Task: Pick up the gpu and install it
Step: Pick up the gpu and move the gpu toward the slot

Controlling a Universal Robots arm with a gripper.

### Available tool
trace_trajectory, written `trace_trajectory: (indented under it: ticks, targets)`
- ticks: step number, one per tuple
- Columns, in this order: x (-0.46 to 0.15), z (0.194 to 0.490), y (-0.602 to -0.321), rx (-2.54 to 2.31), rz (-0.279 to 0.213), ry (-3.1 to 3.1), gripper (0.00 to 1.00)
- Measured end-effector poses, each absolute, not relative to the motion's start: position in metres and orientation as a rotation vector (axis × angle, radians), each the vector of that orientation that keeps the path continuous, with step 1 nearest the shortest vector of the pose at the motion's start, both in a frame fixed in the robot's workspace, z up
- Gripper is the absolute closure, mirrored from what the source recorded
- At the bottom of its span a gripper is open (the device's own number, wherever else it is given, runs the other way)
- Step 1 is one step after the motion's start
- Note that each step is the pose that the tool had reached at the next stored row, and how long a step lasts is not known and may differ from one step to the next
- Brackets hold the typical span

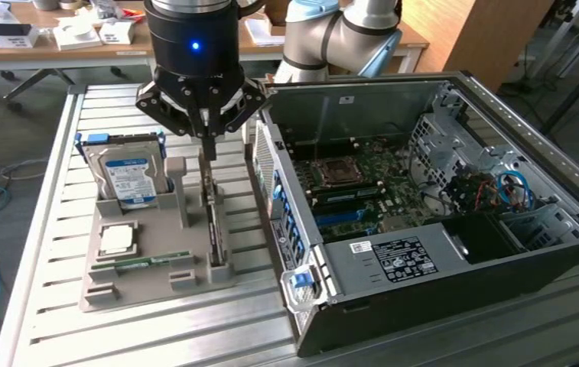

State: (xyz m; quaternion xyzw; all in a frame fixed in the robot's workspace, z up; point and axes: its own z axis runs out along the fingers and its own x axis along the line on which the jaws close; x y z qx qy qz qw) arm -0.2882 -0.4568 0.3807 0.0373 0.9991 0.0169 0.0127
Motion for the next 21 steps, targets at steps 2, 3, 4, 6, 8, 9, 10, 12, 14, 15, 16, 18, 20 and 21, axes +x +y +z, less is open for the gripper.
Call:
trace_trajectory:
  ticks: [2,3,4,6,8,9,10,12,14,15,16,18,20,21]
  targets:
    - [-0.2882,0.3807,-0.4568,0.116,0.053,3.114,0.89]
    - [-0.2882,0.3807,-0.4568,0.116,0.053,3.114,0.89]
    - [-0.2882,0.3807,-0.4568,0.116,0.052,3.114,0.89]
    - [-0.2882,0.3807,-0.4568,0.116,0.052,3.114,0.89]
    - [-0.2882,0.3807,-0.4567,0.116,0.052,3.114,0.89]
    - [-0.2883,0.3807,-0.4568,0.116,0.053,3.114,0.89]
    - [-0.2883,0.3807,-0.4568,0.116,0.053,3.114,0.89]
    - [-0.2882,0.3807,-0.4568,0.116,0.052,3.114,0.83]
    - [-0.2882,0.3807,-0.4568,0.116,0.053,3.114,0.77]
    - [-0.2883,0.3807,-0.4568,0.116,0.052,3.114,0.71]
    - [-0.2883,0.3807,-0.4567,0.116,0.053,3.114,0.65]
    - [-0.2882,0.3807,-0.4568,0.116,0.053,3.114,0.59]
    - [-0.2882,0.3807,-0.4568,0.116,0.052,3.114,0.59]
    - [-0.2882,0.3807,-0.4568,0.116,0.053,3.114,0.53]
